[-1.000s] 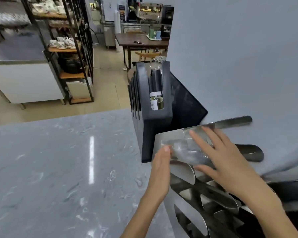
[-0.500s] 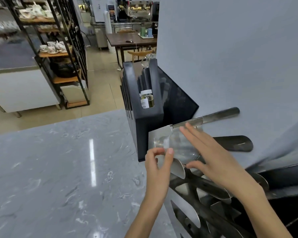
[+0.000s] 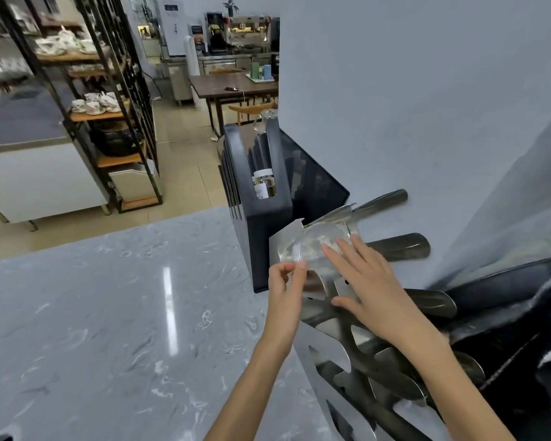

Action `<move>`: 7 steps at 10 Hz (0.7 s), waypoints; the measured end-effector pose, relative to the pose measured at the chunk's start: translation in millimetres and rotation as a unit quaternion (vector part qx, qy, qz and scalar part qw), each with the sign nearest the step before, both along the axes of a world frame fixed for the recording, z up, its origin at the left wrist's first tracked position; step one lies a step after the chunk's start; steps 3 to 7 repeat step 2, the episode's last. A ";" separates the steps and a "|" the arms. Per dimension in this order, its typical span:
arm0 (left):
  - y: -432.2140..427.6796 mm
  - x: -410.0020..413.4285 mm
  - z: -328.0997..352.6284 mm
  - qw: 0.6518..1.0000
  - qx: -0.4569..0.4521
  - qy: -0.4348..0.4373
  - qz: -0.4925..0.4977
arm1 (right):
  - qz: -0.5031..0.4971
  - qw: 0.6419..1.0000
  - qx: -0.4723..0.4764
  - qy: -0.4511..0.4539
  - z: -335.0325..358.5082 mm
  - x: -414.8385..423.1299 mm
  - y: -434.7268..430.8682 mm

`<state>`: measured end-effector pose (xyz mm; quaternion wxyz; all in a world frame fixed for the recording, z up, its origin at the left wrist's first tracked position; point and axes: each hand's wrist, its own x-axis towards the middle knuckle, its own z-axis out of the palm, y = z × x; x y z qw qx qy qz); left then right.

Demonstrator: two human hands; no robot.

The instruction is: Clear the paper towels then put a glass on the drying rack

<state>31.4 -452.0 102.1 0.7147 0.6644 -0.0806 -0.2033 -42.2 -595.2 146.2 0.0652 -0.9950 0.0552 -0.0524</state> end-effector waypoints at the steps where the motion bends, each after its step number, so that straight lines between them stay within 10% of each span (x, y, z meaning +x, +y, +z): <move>1: 8.6 -10.0 5.7 1.000 0.005 -0.013 -0.015 | -0.009 0.996 0.068 -0.063 10.2 -19.6 6.9; 2: 20.6 -27.8 3.7 0.998 0.001 -0.056 0.021 | -0.063 0.967 0.197 -0.152 7.6 -66.2 18.9; 7: 20.6 -27.8 3.7 0.998 0.001 -0.056 0.021 | -0.063 0.967 0.197 -0.152 7.6 -66.2 18.9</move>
